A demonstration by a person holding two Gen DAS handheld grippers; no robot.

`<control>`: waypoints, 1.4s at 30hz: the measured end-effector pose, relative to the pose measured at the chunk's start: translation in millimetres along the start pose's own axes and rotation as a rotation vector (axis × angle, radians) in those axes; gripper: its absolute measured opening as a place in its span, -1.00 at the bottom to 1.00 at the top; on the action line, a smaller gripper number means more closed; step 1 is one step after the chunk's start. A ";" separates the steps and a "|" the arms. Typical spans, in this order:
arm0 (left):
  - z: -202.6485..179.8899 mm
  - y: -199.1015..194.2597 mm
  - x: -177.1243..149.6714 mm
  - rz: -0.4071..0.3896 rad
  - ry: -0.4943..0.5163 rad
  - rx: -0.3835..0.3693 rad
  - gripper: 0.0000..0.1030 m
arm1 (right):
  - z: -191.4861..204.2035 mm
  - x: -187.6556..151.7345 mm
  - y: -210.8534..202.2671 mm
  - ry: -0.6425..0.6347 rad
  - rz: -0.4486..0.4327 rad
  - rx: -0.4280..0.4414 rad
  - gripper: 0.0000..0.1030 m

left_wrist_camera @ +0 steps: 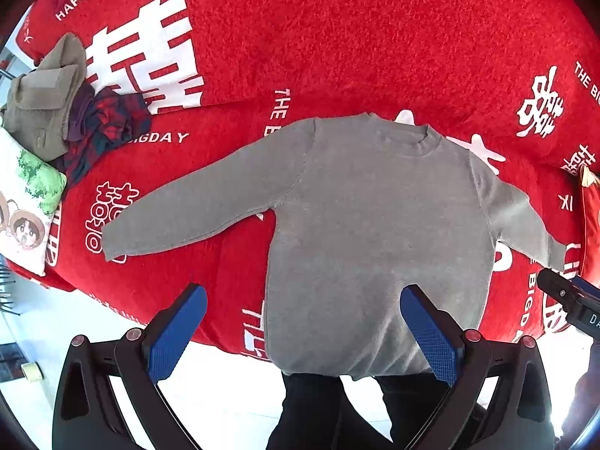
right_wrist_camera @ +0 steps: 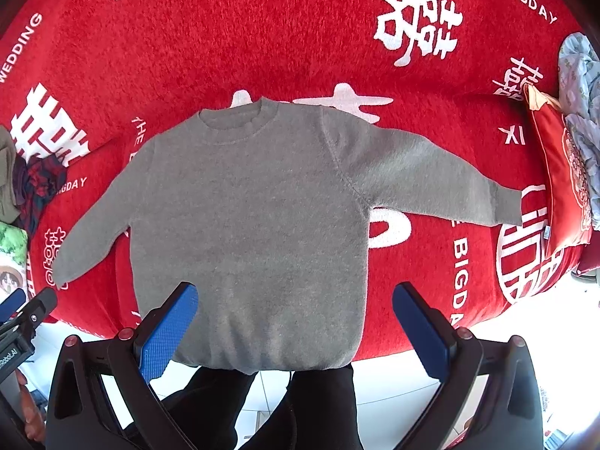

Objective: Fold small clothes

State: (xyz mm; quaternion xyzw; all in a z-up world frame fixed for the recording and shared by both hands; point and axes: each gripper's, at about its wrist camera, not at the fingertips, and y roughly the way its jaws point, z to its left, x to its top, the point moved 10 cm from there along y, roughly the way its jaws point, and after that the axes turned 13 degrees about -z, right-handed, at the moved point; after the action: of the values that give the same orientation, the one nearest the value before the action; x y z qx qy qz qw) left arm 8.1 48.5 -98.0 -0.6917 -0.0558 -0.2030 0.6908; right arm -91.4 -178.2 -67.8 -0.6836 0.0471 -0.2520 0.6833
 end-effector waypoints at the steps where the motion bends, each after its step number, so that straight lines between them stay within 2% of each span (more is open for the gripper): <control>1: 0.2 0.5 -0.1 0.001 0.000 0.000 1.00 | -0.7 -0.2 0.0 0.004 -0.002 0.000 1.00; 13: -2.5 3.7 8.3 -0.004 0.016 -0.008 1.00 | -5.6 4.5 -2.3 0.024 -0.024 -0.010 1.00; 25: 11.1 12.6 8.7 -0.013 -0.026 0.012 1.00 | 1.5 14.0 -6.9 -0.021 -0.070 0.018 1.00; 35: 29.9 28.1 -5.2 0.020 -0.073 0.024 1.00 | 2.3 6.0 -0.8 -0.057 -0.036 0.002 1.00; 42: 42.4 36.4 -8.6 0.023 -0.112 0.019 1.00 | 7.6 10.3 -4.1 -0.083 -0.047 -0.006 1.00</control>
State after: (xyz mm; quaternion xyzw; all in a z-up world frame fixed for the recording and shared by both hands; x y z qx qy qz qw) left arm 21.9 90.3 -133.5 -0.6959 -0.0884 -0.1555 0.6955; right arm -80.5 -175.3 -60.6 -0.6964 0.0030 -0.2393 0.6766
